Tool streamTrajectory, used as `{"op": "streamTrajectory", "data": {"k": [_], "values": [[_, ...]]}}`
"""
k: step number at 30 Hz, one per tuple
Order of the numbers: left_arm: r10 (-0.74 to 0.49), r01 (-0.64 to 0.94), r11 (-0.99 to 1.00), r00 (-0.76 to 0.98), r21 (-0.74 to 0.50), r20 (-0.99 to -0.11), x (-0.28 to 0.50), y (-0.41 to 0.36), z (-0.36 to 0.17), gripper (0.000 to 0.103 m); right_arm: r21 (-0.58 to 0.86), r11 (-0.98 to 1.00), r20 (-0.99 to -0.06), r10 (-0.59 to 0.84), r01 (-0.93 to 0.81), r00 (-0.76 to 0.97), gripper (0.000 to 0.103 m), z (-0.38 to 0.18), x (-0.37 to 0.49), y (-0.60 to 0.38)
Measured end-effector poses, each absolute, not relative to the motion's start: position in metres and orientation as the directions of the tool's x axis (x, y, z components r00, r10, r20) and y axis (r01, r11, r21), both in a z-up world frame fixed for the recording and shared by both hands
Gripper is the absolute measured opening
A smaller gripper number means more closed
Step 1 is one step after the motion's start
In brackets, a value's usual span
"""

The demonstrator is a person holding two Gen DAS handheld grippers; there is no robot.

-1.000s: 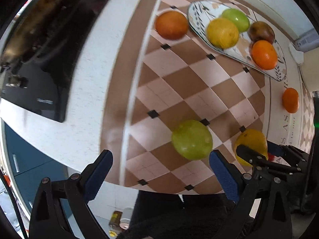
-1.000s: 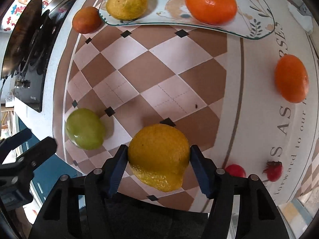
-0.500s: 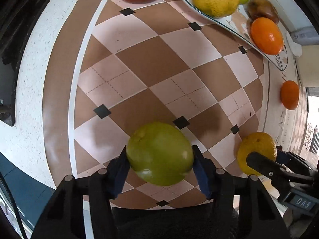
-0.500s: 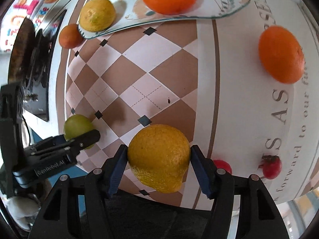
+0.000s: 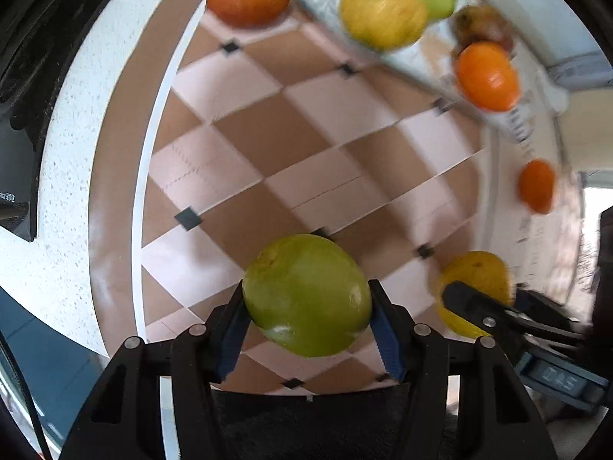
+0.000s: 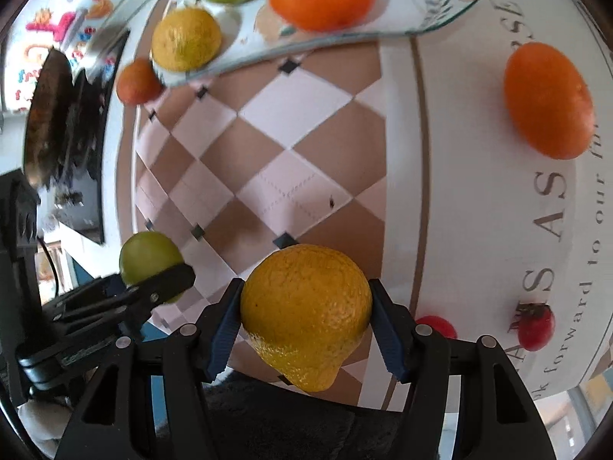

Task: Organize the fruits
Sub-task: 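Place the lemon on the plate with the right tool while the left places the green apple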

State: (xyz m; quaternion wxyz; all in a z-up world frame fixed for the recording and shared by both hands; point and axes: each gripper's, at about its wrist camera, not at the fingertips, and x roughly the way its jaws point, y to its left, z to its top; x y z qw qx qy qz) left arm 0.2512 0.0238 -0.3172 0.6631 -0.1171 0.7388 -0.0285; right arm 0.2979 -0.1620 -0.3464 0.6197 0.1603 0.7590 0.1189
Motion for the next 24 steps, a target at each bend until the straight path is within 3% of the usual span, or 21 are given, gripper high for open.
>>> {"op": "streamTrajectory", "data": {"k": [7, 12, 24], "values": [[-0.275, -0.092, 0.956, 0.055, -0.279, -0.960, 0.307, 0.006, -0.234, 0.056, 0.392, 0.912, -0.917, 0.398, 0.121, -0.021, 0.065, -0.295, 0.346, -0.197], [-0.227, -0.055, 0.971, 0.116, -0.235, -0.967, 0.376, 0.014, -0.213, 0.056, 0.327, 0.935, -0.945, 0.320, 0.140, 0.069, 0.065, -0.279, 0.406, -0.228], [-0.069, -0.058, 0.996, -0.064, -0.066, -0.996, 0.486, 0.029, -0.304, 0.056, 0.249, 0.954, -0.968, 0.241, 0.165, 0.067, 0.065, -0.318, 0.482, -0.258]]}}
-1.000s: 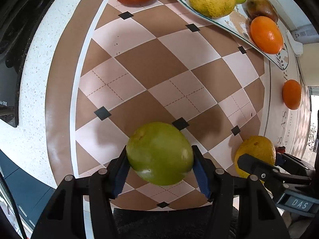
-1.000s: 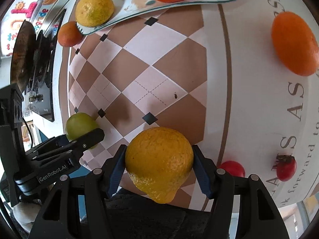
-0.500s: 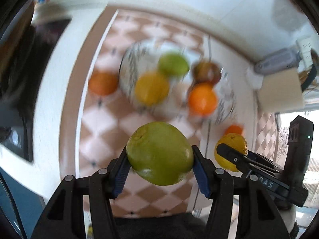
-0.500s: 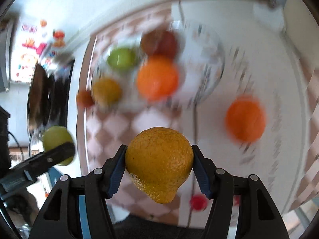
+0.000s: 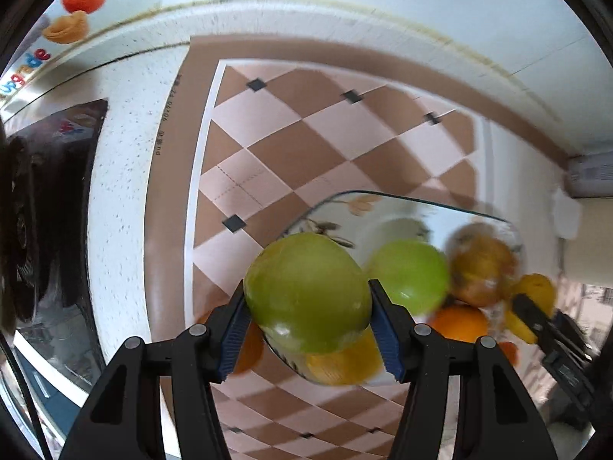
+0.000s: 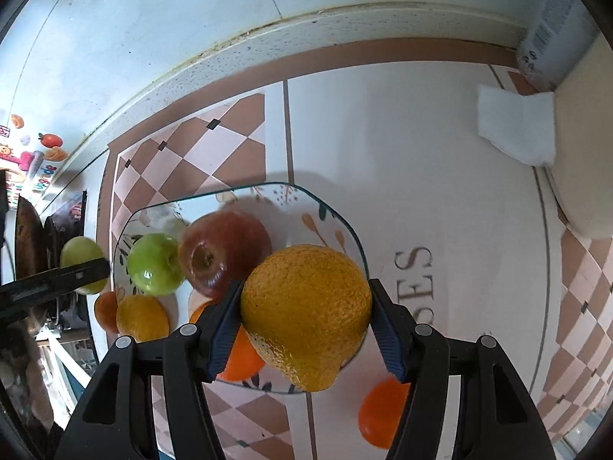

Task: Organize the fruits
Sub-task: 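Place the lemon on the plate with the right tool while the left places the green apple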

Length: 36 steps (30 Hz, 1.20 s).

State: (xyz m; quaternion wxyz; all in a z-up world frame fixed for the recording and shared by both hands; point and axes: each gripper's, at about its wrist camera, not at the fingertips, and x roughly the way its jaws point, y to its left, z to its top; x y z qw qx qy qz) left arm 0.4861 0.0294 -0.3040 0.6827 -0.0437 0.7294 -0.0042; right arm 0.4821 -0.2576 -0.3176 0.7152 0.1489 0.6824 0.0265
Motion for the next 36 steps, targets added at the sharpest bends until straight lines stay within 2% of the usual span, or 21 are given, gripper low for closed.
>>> {"op": "streamTrajectory", "data": {"k": [10, 11, 12, 14, 16, 17, 20, 23, 27, 36], "values": [[-0.062, -0.054, 0.997, -0.082, -0.057, -0.995, 0.494, 0.028, -0.315, 0.057, 0.205, 0.969, -0.979, 0.201, 0.138, 0.040, 0.066, -0.336, 0.480, -0.238], [-0.063, -0.056, 0.997, -0.083, -0.059, -0.995, 0.495, 0.028, -0.316, 0.057, 0.207, 0.969, -0.978, 0.204, 0.136, 0.039, 0.067, -0.337, 0.481, -0.235], [-0.073, -0.062, 0.996, -0.085, -0.068, -0.994, 0.496, 0.028, -0.316, 0.057, 0.214, 0.967, -0.977, 0.210, 0.137, 0.042, 0.074, -0.337, 0.482, -0.235], [-0.091, -0.079, 0.993, -0.087, -0.084, -0.992, 0.498, 0.030, -0.317, 0.063, 0.206, 0.969, -0.978, 0.200, 0.136, 0.058, 0.083, -0.334, 0.483, -0.234], [-0.090, -0.088, 0.993, -0.091, -0.082, -0.992, 0.501, 0.033, -0.317, 0.084, 0.201, 0.970, -0.979, 0.193, 0.134, 0.071, 0.083, -0.329, 0.484, -0.234], [-0.091, -0.092, 0.992, -0.088, -0.083, -0.992, 0.502, 0.035, -0.316, 0.086, 0.198, 0.971, -0.979, 0.190, 0.131, 0.072, 0.083, -0.327, 0.484, -0.234], [-0.093, -0.100, 0.991, -0.078, -0.085, -0.993, 0.501, 0.038, -0.311, 0.086, 0.190, 0.974, -0.980, 0.182, 0.124, 0.074, 0.092, -0.320, 0.482, -0.233], [-0.077, -0.087, 0.994, -0.053, -0.073, -0.996, 0.496, 0.037, -0.300, 0.086, 0.157, 0.982, -0.986, 0.149, 0.102, 0.078, 0.092, -0.314, 0.478, -0.227], [0.007, -0.053, 0.999, 0.012, 0.007, -1.000, 0.475, 0.033, -0.282, 0.086, 0.083, 0.995, -0.991, 0.076, 0.055, 0.110, 0.092, -0.301, 0.467, -0.212], [0.015, -0.059, 0.998, 0.119, 0.008, -0.993, 0.412, 0.020, -0.241, 0.086, 0.064, 0.997, -0.989, 0.058, 0.040, 0.134, 0.092, -0.273, 0.424, -0.197]]}}
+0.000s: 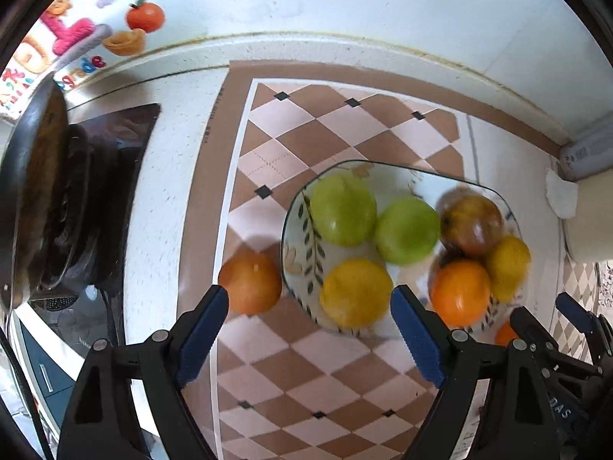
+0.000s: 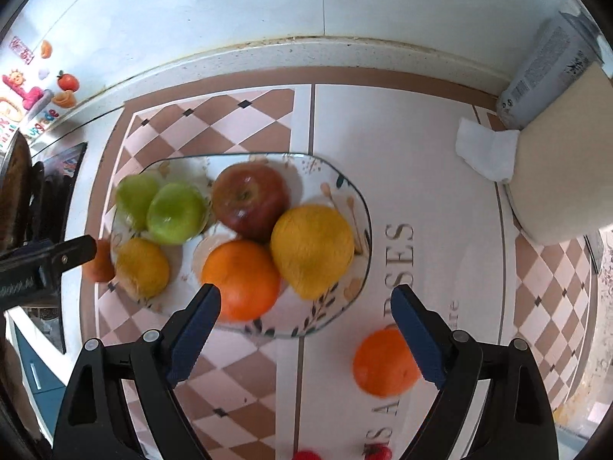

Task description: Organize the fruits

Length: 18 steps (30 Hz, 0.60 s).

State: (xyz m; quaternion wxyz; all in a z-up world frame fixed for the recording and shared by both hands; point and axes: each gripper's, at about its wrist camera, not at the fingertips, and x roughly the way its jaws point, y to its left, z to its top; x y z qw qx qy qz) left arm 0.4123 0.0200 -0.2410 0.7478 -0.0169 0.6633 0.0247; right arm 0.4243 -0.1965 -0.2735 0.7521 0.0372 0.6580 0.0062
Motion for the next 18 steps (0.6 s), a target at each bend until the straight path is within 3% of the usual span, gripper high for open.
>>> {"op": "streamTrajectory", "data": {"k": [18], "values": [[-0.024, 0.022, 1.000, 0.316, -0.018, -0.948, 0.301, 0.011, -0.133, 0.086, 0.126, 0.990, -0.953, 0.105, 0.057, 0.285, 0.092, -0.167, 0.316, -0.185]]}}
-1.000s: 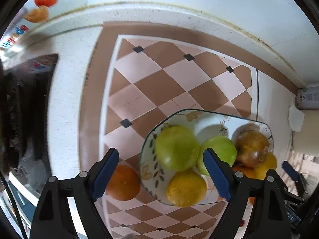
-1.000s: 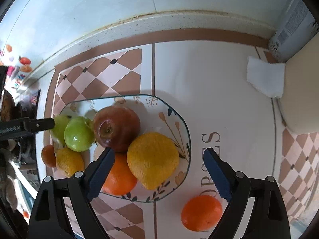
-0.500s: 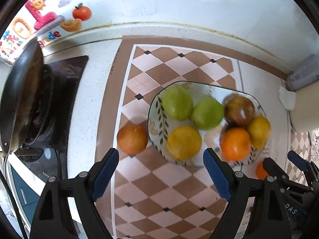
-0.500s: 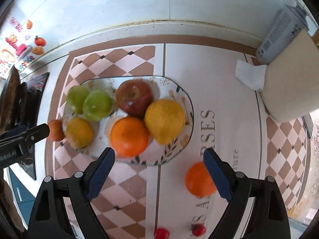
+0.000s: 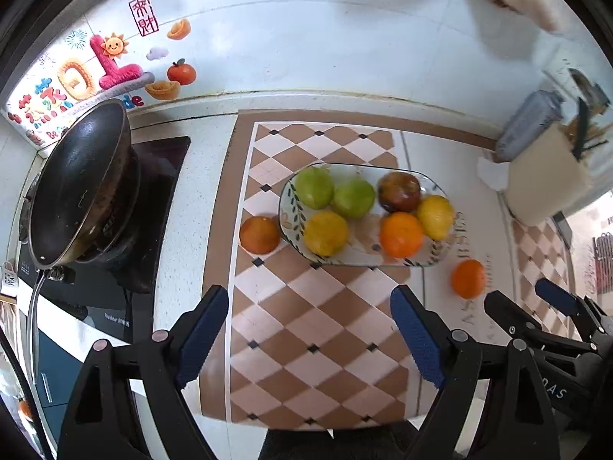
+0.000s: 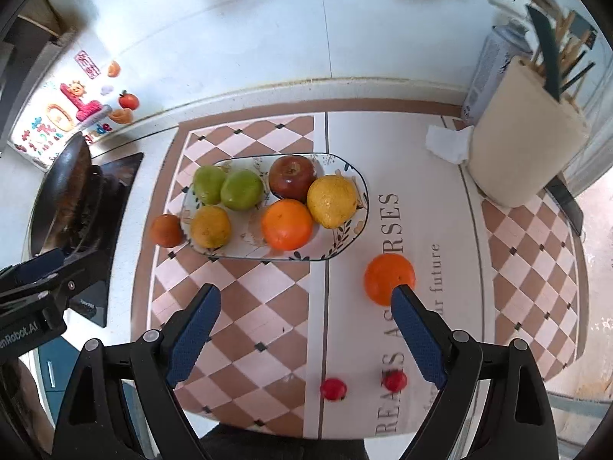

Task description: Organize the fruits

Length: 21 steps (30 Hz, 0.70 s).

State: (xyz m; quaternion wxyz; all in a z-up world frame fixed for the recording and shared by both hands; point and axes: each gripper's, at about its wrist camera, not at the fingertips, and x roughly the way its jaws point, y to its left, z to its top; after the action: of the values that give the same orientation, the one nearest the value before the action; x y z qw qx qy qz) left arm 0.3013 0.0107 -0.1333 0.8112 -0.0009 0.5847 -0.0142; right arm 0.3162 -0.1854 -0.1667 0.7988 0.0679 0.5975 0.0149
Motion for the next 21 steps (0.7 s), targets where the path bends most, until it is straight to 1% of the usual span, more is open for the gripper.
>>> {"op": "streamTrajectory", "data": {"k": [5, 13, 18, 21], "values": [[-0.042, 0.036, 0.999, 0.355, -0.031, -0.934, 0.278, 0.010, -0.108, 0.086, 0.127, 0.991, -0.936, 0.102, 0.053, 0.338, 0.092, -0.128, 0.292, -0.184], [-0.063, 0.032, 0.998, 0.422, -0.055, -0.904, 0.252, 0.015, -0.072, 0.086, 0.150, 0.988, -0.912, 0.125, 0.035, 0.392, 0.092, -0.082, 0.262, -0.181], [-0.076, 0.044, 0.997, 0.445, -0.063, -0.892, 0.243, 0.014, -0.060, 0.086, 0.155, 0.988, -0.896, 0.131, 0.023, 0.425, 0.092, -0.060, 0.251, -0.179], [-0.088, 0.038, 0.996, 0.444, -0.080, -0.892, 0.240, 0.015, -0.060, 0.086, 0.165, 0.986, -0.892, 0.139, 0.024, 0.430, 0.092, -0.056, 0.250, -0.180]]}}
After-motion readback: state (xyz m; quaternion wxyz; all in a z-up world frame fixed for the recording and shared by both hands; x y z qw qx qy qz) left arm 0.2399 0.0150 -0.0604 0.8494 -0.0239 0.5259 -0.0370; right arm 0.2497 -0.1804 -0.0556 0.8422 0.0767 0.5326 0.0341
